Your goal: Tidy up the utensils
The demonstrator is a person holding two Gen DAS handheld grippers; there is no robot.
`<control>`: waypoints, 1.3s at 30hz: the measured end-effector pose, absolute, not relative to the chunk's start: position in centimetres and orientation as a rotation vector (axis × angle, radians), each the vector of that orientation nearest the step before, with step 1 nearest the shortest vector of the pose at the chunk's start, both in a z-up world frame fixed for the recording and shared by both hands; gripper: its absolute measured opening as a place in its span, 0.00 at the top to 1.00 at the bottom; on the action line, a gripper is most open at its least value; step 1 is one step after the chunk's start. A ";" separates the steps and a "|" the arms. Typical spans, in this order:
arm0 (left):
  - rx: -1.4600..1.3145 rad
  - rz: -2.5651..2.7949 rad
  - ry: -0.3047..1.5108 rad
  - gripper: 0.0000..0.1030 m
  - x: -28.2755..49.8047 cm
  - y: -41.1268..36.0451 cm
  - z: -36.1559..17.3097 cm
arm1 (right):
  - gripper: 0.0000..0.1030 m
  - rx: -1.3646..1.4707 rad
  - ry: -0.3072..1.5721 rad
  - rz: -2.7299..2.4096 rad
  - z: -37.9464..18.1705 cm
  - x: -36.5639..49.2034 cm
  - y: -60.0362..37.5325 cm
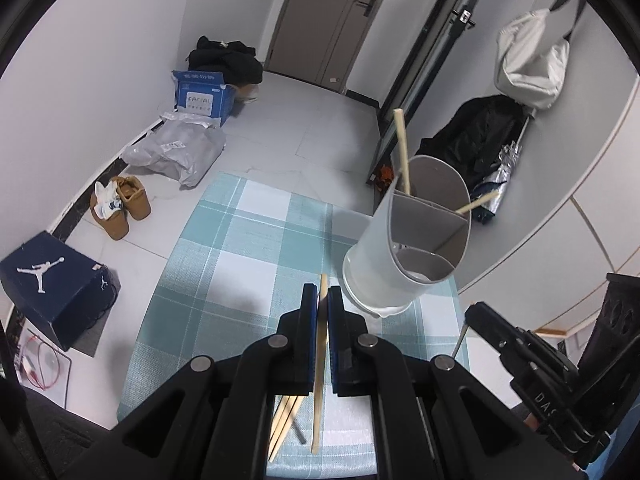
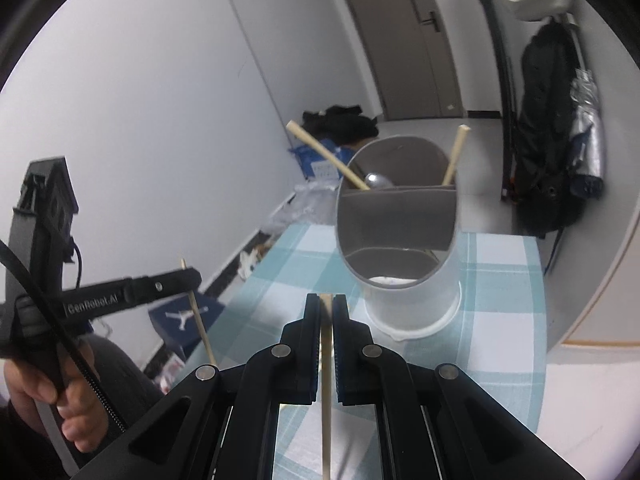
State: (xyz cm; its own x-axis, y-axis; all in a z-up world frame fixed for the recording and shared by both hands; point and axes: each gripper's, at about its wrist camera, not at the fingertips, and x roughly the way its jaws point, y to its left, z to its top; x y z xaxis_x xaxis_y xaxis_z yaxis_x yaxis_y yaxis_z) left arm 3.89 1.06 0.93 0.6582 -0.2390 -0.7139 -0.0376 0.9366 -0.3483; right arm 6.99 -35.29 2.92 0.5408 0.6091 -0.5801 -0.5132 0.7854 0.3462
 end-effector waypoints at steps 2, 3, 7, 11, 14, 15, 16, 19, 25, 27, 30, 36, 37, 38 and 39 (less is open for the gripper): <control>-0.333 -0.118 0.849 0.99 3.8 0.7 1.1 | 0.95 0.148 0.713 0.656 3.3 6.6 -35.7; -0.320 -0.121 0.848 0.99 3.8 0.5 1.2 | 0.95 0.147 0.697 0.654 3.5 6.5 -35.9; -0.285 -0.123 0.852 0.99 3.9 -0.4 1.5 | 0.95 0.146 0.674 0.670 3.8 6.4 -36.0; -0.264 -0.123 0.851 0.99 3.9 -1.0 1.9 | 0.95 0.146 0.642 0.673 4.1 6.2 -36.3; -0.253 -0.126 0.844 0.99 3.9 -1.2 2.5 | 0.95 0.149 0.617 0.674 4.6 5.9 -36.6; -0.247 -0.127 0.845 0.99 4.0 -1.3 2.7 | 0.95 0.148 0.612 0.671 4.8 6.0 -36.7; -0.243 -0.131 0.845 0.99 4.1 -1.4 2.9 | 0.95 0.149 0.612 0.670 4.9 6.2 -36.8; -0.239 -0.143 0.833 0.99 4.3 -1.7 3.8 | 0.95 0.155 0.604 0.669 5.3 6.6 -37.1; -0.249 -0.172 0.804 0.99 5.0 -2.0 5.9 | 0.95 0.175 0.571 0.658 6.8 7.9 -37.8; -0.262 -0.186 0.791 0.99 5.3 -2.1 6.7 | 0.95 0.187 0.557 0.656 7.5 8.3 -38.1; -0.274 -0.215 0.769 0.99 5.9 -2.4 8.0 | 0.95 0.193 0.526 0.647 8.9 9.1 -38.4; -0.279 -0.245 0.746 0.99 8.1 -3.1 9.9 | 0.95 0.180 0.478 0.646 11.6 11.0 -38.4; -0.283 -0.247 0.737 0.99 8.5 -3.1 10.3 | 0.95 0.179 0.473 0.647 11.9 11.4 -38.3; -0.286 -0.249 0.730 0.99 8.8 -3.1 10.6 | 0.95 0.178 0.466 0.647 12.4 11.8 -38.3; -0.292 -0.253 0.720 0.99 9.1 -3.1 11.1 | 0.95 0.178 0.459 0.648 12.7 12.2 -38.2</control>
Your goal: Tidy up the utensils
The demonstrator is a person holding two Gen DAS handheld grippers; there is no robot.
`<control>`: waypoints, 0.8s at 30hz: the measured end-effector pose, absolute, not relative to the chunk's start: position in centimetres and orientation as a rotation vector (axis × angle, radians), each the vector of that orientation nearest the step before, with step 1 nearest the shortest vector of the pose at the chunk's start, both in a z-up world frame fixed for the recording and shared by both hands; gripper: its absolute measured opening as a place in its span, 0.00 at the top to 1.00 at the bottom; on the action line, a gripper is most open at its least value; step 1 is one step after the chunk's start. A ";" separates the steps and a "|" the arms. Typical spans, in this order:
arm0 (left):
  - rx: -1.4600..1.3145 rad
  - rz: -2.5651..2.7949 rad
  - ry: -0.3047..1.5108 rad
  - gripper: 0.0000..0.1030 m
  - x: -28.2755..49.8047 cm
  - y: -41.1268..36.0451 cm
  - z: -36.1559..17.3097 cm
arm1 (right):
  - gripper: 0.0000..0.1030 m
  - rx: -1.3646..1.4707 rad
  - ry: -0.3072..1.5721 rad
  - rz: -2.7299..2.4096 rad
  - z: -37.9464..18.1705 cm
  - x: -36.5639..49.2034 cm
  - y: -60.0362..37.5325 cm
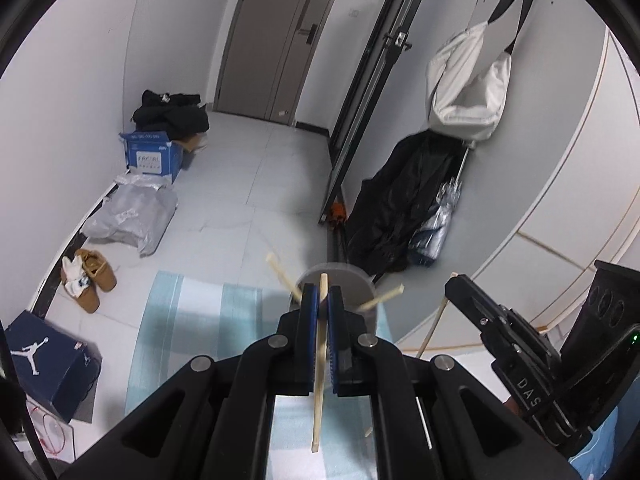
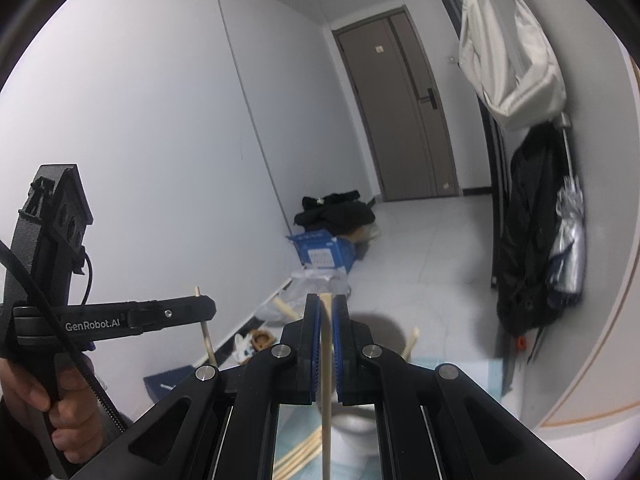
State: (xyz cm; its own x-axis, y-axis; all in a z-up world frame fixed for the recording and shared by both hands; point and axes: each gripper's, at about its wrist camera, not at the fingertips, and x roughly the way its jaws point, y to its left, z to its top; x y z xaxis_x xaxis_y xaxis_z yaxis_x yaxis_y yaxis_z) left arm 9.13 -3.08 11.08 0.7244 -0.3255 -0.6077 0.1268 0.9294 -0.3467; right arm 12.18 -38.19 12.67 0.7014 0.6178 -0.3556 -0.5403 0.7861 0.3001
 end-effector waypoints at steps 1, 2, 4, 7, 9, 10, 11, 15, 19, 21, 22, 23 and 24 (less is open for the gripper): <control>-0.298 -0.256 0.711 0.99 9.5 -3.0 11.5 | 0.95 0.177 0.446 0.650 13.1 12.7 -38.1; -0.305 -0.258 0.701 0.99 9.8 -3.0 11.9 | 0.95 0.173 0.434 0.651 13.5 13.1 -38.0; -0.328 -0.269 0.679 0.99 10.5 -2.8 12.5 | 0.95 0.165 0.409 0.648 14.3 14.1 -37.9; -0.355 -0.278 0.642 0.99 11.8 -2.7 13.2 | 0.95 0.164 0.377 0.643 15.4 15.7 -37.8; -0.378 -0.283 0.618 0.99 12.9 -2.6 13.5 | 0.95 0.163 0.354 0.637 16.0 16.9 -37.8; -0.387 -0.284 0.610 0.99 13.2 -2.6 13.5 | 0.95 0.163 0.345 0.634 16.2 17.3 -37.8; -0.397 -0.282 0.599 0.99 13.6 -2.5 13.6 | 0.95 0.164 0.335 0.631 16.4 17.8 -37.8; -0.458 -0.253 0.577 0.99 15.7 -1.9 13.1 | 0.95 0.165 0.301 0.601 17.0 19.9 -37.7; -0.490 -0.227 0.559 0.99 17.1 -1.7 12.3 | 0.95 0.167 0.266 0.599 17.3 21.5 -37.5; -0.507 -0.214 0.564 0.99 17.8 -1.5 11.6 | 0.95 0.167 0.261 0.605 17.3 22.0 -37.1; -0.510 -0.206 0.566 0.99 18.0 -1.6 11.3 | 0.95 0.165 0.263 0.606 17.1 22.4 -36.9; -0.510 -0.201 0.566 0.99 18.2 -1.6 11.1 | 0.95 0.165 0.263 0.607 16.8 22.6 -36.7; -0.510 -0.190 0.566 0.99 18.3 -1.7 10.9 | 0.95 0.163 0.266 0.609 16.5 22.8 -36.4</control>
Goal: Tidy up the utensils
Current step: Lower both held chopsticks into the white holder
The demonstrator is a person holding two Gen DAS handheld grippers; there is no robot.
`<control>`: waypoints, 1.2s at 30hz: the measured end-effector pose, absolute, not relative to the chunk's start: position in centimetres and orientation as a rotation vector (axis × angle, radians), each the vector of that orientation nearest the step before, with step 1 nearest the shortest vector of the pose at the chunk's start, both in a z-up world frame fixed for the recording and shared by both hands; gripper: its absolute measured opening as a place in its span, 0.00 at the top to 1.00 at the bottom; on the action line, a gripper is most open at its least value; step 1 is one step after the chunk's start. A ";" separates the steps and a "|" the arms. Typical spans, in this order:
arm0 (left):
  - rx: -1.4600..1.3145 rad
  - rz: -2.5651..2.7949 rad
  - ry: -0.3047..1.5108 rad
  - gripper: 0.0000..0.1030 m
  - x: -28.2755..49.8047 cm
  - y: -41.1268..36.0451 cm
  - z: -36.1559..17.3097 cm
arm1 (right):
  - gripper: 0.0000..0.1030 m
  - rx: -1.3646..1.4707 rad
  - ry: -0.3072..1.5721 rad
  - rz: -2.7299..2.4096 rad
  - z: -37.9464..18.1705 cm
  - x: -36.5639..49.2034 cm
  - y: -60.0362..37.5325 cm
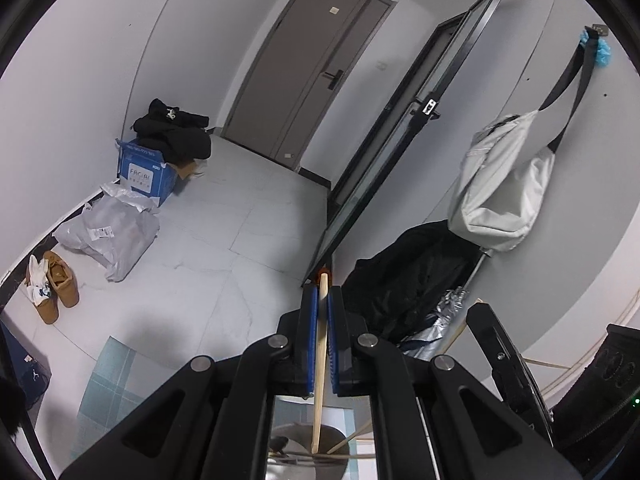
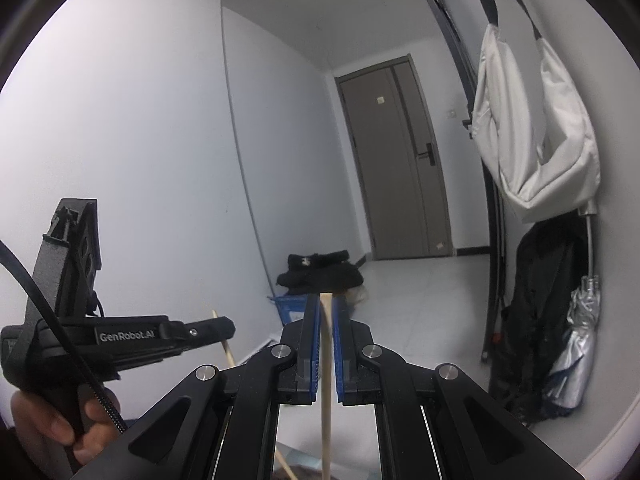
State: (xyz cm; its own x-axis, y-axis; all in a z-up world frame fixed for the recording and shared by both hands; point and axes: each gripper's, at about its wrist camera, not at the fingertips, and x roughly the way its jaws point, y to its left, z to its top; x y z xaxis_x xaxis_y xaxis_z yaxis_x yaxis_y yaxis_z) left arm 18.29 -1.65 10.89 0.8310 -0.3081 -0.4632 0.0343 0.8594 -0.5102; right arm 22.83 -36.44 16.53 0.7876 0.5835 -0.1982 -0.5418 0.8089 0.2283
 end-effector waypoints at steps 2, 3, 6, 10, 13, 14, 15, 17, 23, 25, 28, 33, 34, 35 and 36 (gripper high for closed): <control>-0.536 -0.179 0.561 0.99 18.6 -1.5 10.3 | 0.95 0.150 0.272 0.608 15.7 23.2 -35.9; -0.548 -0.188 0.566 0.99 18.9 -1.3 9.9 | 0.95 0.142 0.273 0.608 15.4 23.3 -35.8; -0.541 -0.176 0.577 0.99 19.2 -1.5 9.1 | 0.95 0.120 0.287 0.609 14.3 23.5 -35.5; -0.514 -0.170 0.573 0.99 19.0 -1.9 8.6 | 0.95 0.091 0.303 0.622 13.2 23.4 -35.7; -0.474 -0.183 0.556 0.99 18.6 -2.3 8.5 | 0.95 0.075 0.303 0.640 12.6 23.1 -35.9; -0.460 -0.181 0.552 0.99 18.6 -2.5 8.5 | 0.95 0.068 0.302 0.646 12.5 23.0 -35.8; -0.445 -0.193 0.557 0.99 18.7 -2.7 8.5 | 0.95 0.060 0.301 0.647 12.3 22.8 -35.8; -0.444 -0.200 0.561 0.99 18.7 -2.8 8.4 | 0.95 0.046 0.304 0.656 11.9 22.6 -35.8; -0.445 -0.217 0.595 0.99 18.5 -3.3 7.5 | 0.95 0.000 0.322 0.659 11.2 22.1 -35.8; -0.420 -0.224 0.599 0.99 18.3 -3.6 7.4 | 0.95 -0.023 0.326 0.664 11.0 22.0 -35.7; -0.374 -0.233 0.593 0.99 17.7 -4.1 7.5 | 0.95 -0.055 0.340 0.670 10.6 21.9 -35.7; -0.310 -0.279 0.613 0.99 17.3 -4.8 7.1 | 0.94 -0.100 0.373 0.678 9.3 21.2 -35.5; -0.300 -0.293 0.622 0.99 17.3 -4.9 7.0 | 0.94 -0.098 0.380 0.683 9.0 21.0 -35.5; -0.290 -0.305 0.632 0.98 17.3 -5.1 6.8 | 0.94 -0.090 0.393 0.690 8.8 21.0 -35.5; -0.277 -0.305 0.636 0.98 17.1 -5.2 6.7 | 0.94 -0.075 0.414 0.698 8.6 21.1 -35.6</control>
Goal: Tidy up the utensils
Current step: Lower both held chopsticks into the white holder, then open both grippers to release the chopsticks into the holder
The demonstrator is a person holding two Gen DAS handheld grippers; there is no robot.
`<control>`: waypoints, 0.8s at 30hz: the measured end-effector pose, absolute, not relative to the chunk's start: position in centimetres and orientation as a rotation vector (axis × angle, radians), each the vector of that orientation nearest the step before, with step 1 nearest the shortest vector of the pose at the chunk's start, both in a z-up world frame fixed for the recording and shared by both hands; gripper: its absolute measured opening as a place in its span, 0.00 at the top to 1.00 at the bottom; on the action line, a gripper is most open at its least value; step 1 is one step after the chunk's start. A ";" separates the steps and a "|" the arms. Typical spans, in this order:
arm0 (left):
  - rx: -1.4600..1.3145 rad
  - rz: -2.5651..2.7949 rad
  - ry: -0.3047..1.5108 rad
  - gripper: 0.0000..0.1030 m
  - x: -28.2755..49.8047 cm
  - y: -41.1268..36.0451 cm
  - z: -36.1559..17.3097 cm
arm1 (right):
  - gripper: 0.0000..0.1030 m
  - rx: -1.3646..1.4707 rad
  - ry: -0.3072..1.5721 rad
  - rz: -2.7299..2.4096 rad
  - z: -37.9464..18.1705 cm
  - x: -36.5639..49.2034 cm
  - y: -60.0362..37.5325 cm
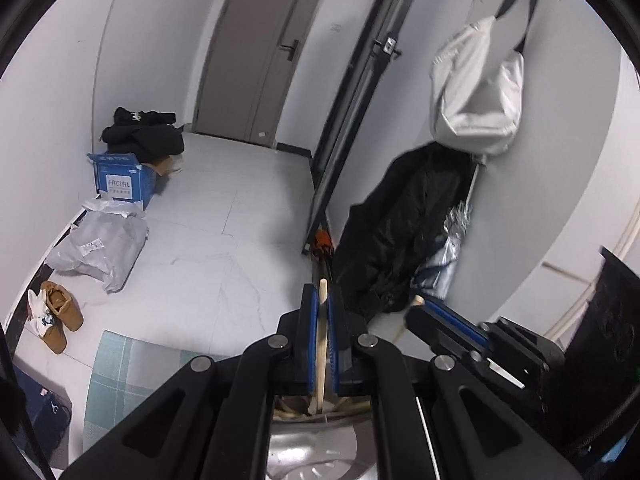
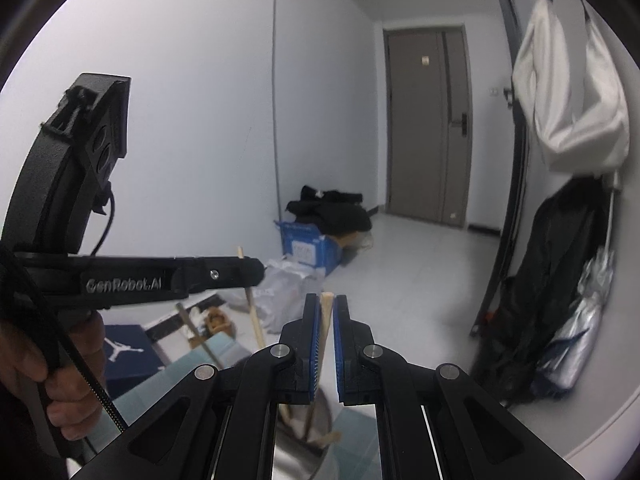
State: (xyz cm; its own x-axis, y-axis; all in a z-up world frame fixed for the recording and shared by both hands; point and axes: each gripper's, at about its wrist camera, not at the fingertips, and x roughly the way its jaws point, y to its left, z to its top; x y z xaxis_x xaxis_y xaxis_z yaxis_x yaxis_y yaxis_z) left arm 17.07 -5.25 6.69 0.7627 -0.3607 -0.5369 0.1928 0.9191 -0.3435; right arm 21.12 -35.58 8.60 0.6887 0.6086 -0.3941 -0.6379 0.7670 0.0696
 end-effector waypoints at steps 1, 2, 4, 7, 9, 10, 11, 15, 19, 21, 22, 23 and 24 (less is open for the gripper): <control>-0.265 -0.310 0.644 0.98 17.0 -5.4 6.6 | 0.94 -0.059 0.436 0.703 8.3 21.3 -35.6; -0.257 -0.325 0.648 0.98 16.8 -5.5 6.5 | 0.94 -0.054 0.446 0.701 8.1 21.3 -35.6; -0.244 -0.337 0.661 0.99 16.6 -5.8 6.3 | 0.92 -0.038 0.462 0.703 7.7 21.2 -35.7; -0.239 -0.372 0.721 0.99 16.8 -6.1 5.6 | 0.92 0.011 0.510 0.712 7.2 21.5 -36.0; -0.241 -0.375 0.759 0.98 16.9 -6.0 5.2 | 0.92 0.037 0.538 0.699 6.8 21.7 -36.3; -0.248 -0.366 0.767 0.98 16.9 -5.8 5.0 | 0.92 0.042 0.548 0.690 6.6 21.6 -36.5; -0.260 -0.364 0.784 0.98 16.9 -5.5 4.9 | 0.92 0.055 0.559 0.682 6.5 21.6 -36.7; -0.290 -0.359 0.830 0.79 16.9 -4.7 4.7 | 0.91 0.104 0.570 0.649 6.6 21.0 -38.2; -0.308 -0.335 0.790 0.51 15.8 -4.4 5.7 | 0.79 0.130 0.563 0.618 7.2 19.9 -39.5; -0.309 -0.301 0.777 0.42 15.4 -4.4 6.1 | 0.72 0.139 0.564 0.621 7.5 19.5 -39.6; -0.316 -0.295 0.769 0.42 15.1 -4.4 6.3 | 0.70 0.146 0.564 0.619 7.7 19.2 -39.6; -0.321 -0.289 0.760 0.41 14.7 -4.3 6.6 | 0.70 0.150 0.562 0.617 7.9 19.0 -39.7; -0.315 -0.281 0.756 0.39 14.5 -4.3 6.7 | 0.68 0.154 0.559 0.613 8.1 18.8 -39.6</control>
